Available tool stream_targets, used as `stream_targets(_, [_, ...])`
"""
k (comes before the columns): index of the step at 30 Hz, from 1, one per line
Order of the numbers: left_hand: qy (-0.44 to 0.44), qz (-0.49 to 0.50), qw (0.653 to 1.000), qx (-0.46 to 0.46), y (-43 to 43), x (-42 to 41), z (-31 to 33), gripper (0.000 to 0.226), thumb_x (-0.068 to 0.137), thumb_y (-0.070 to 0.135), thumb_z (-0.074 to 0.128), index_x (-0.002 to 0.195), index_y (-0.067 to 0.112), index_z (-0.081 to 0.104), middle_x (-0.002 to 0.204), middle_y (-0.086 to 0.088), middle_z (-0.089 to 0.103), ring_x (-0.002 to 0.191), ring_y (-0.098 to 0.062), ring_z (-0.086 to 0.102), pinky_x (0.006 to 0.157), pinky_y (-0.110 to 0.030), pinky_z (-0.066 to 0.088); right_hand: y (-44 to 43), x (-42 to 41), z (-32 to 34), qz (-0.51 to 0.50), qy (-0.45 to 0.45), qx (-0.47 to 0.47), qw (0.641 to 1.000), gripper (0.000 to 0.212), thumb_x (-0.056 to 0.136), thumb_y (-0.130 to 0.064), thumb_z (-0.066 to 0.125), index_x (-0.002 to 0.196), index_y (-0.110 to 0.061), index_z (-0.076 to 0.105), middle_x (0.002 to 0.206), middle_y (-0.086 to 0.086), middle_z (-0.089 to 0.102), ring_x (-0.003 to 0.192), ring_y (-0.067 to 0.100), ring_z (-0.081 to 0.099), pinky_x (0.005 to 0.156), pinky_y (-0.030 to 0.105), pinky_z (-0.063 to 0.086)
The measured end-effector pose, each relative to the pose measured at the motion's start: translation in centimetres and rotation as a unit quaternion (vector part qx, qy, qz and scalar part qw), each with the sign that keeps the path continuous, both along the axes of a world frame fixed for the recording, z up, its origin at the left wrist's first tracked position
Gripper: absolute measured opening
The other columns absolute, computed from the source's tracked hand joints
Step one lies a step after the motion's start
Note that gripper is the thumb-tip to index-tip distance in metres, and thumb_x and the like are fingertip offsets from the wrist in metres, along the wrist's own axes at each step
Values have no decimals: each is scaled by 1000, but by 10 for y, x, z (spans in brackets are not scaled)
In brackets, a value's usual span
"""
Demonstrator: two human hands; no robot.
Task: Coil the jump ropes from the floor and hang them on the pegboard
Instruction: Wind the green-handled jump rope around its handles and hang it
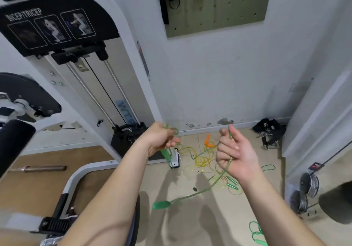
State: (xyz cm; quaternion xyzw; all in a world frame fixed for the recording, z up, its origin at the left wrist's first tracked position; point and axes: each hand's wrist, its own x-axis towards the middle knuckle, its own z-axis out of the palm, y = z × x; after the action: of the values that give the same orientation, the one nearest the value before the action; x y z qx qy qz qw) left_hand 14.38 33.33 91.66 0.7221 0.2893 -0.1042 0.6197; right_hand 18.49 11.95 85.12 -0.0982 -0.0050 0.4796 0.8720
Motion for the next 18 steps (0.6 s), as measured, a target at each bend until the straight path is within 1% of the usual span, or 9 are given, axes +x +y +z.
stream_targets(2, [-17,20,999,-47,10,-16,1,28,97,6,49,121,-10,51,93,-27,66,43,-11,58,40,-14,44,12,-12,17,-47,-4,-23,999,30,90,-36,53,81,-11,67,47,-5,37,32,4,17,36,19,17])
stream_targets(5, [-71,41,985,-152,18,-41,18,28,100,12,46,122,-4,52,95,-26,70,51,-16,64,43,-16,48,38,-43,43,-82,-162,-234,955,15,84,-29,58,79,-15,60,60,-1,44,30,2,19,35,17,13])
stream_targets(7, [-114,44,970,-209,20,-54,30,29,102,13,41,122,-3,52,95,-25,71,56,-19,67,45,-17,50,59,-63,50,-88,-284,-338,893,9,79,-18,68,80,-15,59,64,1,51,33,4,22,38,17,12])
stream_targets(9, [-152,41,956,-247,20,-65,42,29,102,13,39,123,-3,51,95,-25,71,60,-21,69,47,-18,52,80,-80,53,-102,-383,-412,820,13,80,-8,72,77,-17,63,61,-6,56,37,4,34,39,17,22])
stream_targets(11, [-182,46,942,-278,21,-73,51,29,102,13,38,124,-2,49,99,-26,70,64,-23,70,48,-19,53,96,-93,59,-125,-482,-467,731,15,79,-12,76,75,-22,66,66,-11,62,52,2,52,48,14,38])
stream_targets(14, [-198,53,932,-299,20,-84,64,29,102,15,39,127,2,47,102,-26,69,71,-26,71,49,-21,54,112,-104,68,-159,-561,-530,615,27,73,-25,80,67,-27,54,66,-11,55,54,-1,48,50,13,37])
stream_targets(16, [-191,40,944,-265,20,-90,73,30,102,21,41,126,6,49,106,-24,68,78,-27,72,50,-25,56,119,-105,70,-182,-547,-543,610,30,72,-28,80,70,-30,50,63,-11,52,55,0,48,51,13,36])
stream_targets(17, [-186,24,966,-179,23,-93,74,30,102,26,41,124,8,51,107,-22,67,81,-26,72,53,-30,57,122,-104,72,-183,-539,-553,608,29,71,-30,79,76,-31,50,63,-10,52,58,1,50,55,17,39])
stream_targets(18, [-177,-5,984,-18,27,-95,75,31,103,30,39,119,9,54,105,-18,66,82,-27,70,58,-37,58,123,-101,71,-170,-530,-573,602,31,71,-33,79,81,-29,50,63,-10,50,60,6,48,58,25,39])
